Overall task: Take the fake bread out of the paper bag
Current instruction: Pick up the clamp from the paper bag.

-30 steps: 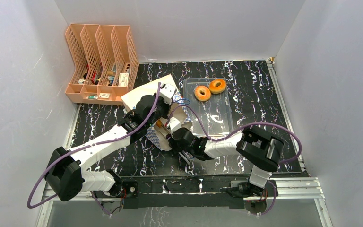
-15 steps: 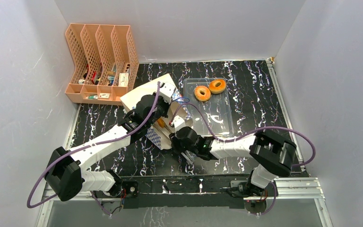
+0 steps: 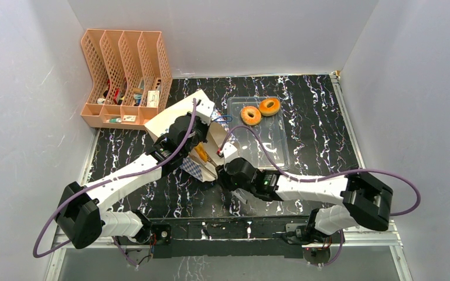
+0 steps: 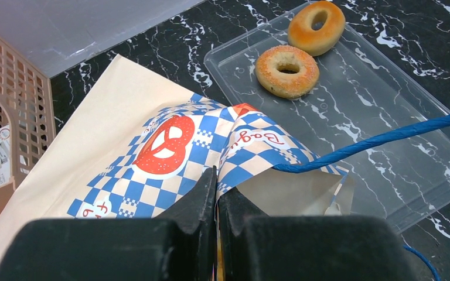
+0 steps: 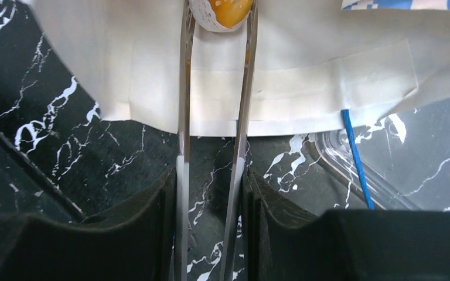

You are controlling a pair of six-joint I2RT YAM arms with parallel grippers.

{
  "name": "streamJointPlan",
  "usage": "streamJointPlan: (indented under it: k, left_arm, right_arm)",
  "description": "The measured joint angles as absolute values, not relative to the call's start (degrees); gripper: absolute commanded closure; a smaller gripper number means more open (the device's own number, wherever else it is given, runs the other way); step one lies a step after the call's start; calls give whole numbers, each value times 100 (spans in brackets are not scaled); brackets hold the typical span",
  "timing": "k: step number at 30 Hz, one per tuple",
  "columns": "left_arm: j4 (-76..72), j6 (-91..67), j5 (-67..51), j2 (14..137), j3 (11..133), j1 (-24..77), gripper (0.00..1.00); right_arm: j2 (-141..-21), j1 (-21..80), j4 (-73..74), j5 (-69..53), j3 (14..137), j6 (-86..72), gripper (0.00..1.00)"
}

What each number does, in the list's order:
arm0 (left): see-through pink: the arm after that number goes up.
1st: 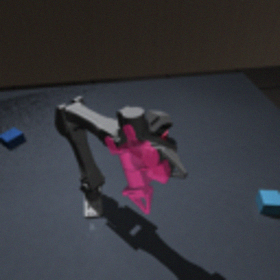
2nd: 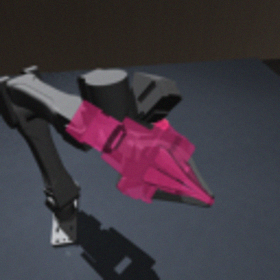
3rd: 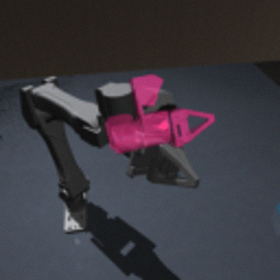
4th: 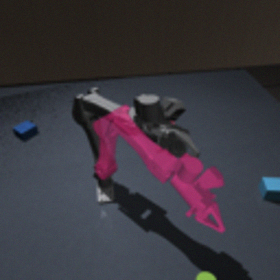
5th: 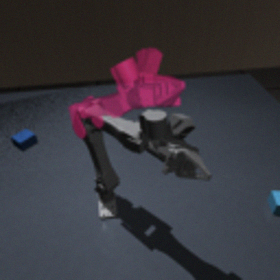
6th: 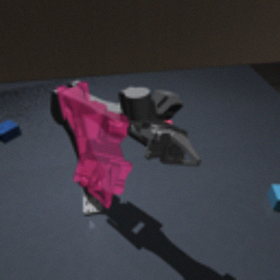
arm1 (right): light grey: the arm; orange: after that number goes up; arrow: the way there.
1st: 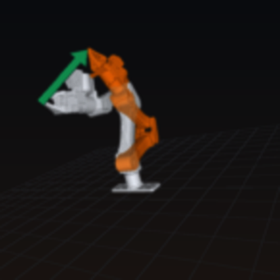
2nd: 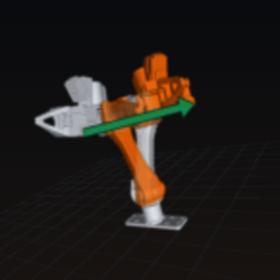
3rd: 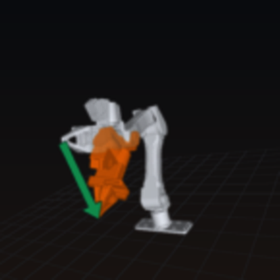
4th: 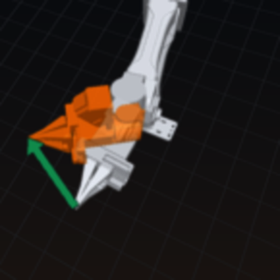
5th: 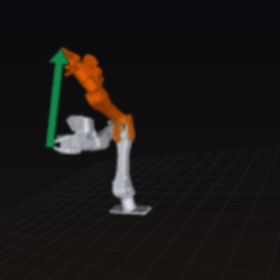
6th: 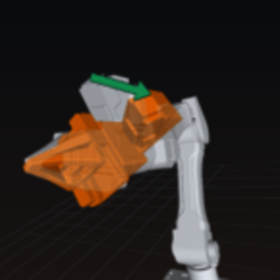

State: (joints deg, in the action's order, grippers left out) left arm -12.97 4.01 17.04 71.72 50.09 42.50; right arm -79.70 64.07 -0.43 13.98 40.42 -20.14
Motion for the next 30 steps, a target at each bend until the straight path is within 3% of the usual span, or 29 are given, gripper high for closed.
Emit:
streamJointPlan:
  k: [30]
  left_arm:
    - [-1332, 397, 2731, 7231, 5004, 4250, 100]
  right_arm:
    - [-5555, 6904, 2250, 2329, 3763, -2797, 100]
